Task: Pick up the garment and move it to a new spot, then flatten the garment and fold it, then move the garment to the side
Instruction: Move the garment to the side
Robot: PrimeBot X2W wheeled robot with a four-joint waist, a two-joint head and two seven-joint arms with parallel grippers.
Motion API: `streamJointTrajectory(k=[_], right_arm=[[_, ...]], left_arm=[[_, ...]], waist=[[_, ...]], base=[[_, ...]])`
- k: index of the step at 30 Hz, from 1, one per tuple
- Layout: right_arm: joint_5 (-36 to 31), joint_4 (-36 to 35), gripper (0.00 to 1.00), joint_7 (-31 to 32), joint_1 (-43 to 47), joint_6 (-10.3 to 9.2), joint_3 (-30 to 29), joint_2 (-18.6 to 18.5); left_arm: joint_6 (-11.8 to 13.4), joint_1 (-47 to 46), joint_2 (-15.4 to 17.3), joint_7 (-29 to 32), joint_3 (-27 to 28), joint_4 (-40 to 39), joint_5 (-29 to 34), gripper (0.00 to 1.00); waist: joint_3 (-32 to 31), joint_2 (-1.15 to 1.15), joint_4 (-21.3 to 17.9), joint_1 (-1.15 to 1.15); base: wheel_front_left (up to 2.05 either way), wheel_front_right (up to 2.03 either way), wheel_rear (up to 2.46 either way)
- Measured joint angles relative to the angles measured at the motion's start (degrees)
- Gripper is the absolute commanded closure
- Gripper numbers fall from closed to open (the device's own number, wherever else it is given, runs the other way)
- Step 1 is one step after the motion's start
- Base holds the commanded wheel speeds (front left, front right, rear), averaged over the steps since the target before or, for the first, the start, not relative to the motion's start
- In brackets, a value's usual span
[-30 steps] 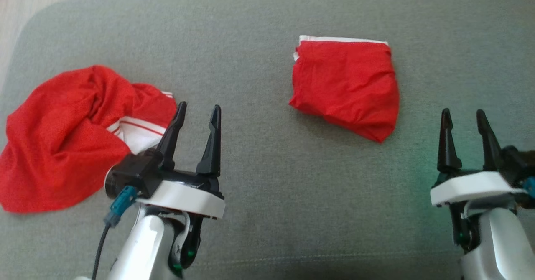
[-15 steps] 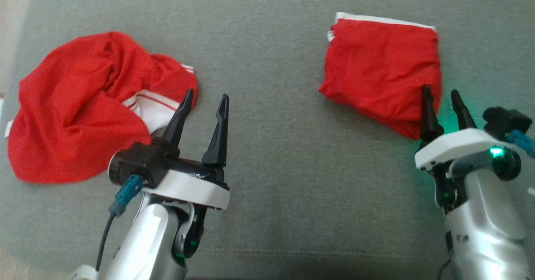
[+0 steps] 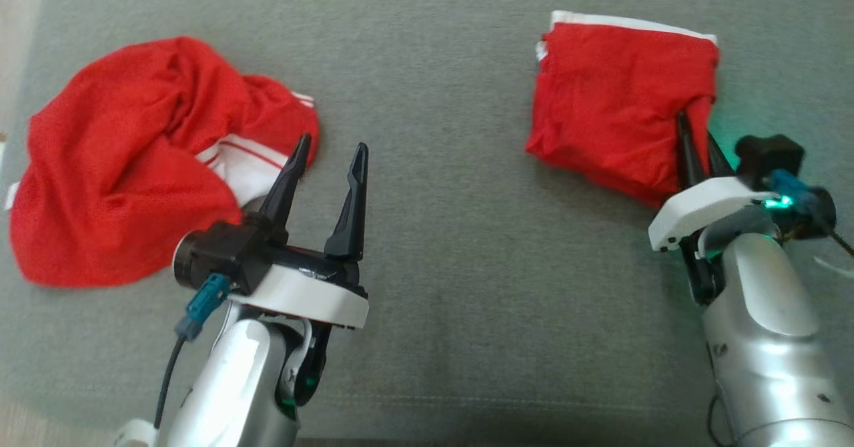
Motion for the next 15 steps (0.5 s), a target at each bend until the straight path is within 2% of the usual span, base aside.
streamJointTrajectory(k=[3, 6, 15], right_arm=[[-6.0, -1.27, 1.0, -0.14, 0.0, 0.0, 0.74, -0.51], [-10.29, -2.86, 1.0, 0.13, -0.01, 0.01, 2.44, -2.92], [-12.82, -5.94, 1.0, 5.64, -1.26, 0.01, 6.1, -16.61]], left_arm=[[-0.04, -0.01, 0.0, 0.0, -0.03, -0.32, 0.21, 0.0], [-0.08, -0.04, 0.0, 0.0, -0.04, -0.63, 0.64, 0.0], [-0.81, -3.8, 0.0, 0.0, -0.33, -1.91, 1.15, 0.0]], waist=[[-0.24, 0.0, -1.64, 0.0], [-0.35, 0.0, -3.59, 0.0], [2.24, 0.0, -8.13, 0.0]], base=[[0.0, 0.0, 0.0], [0.0, 0.0, 0.0], [0.0, 0.0, 0.0]])
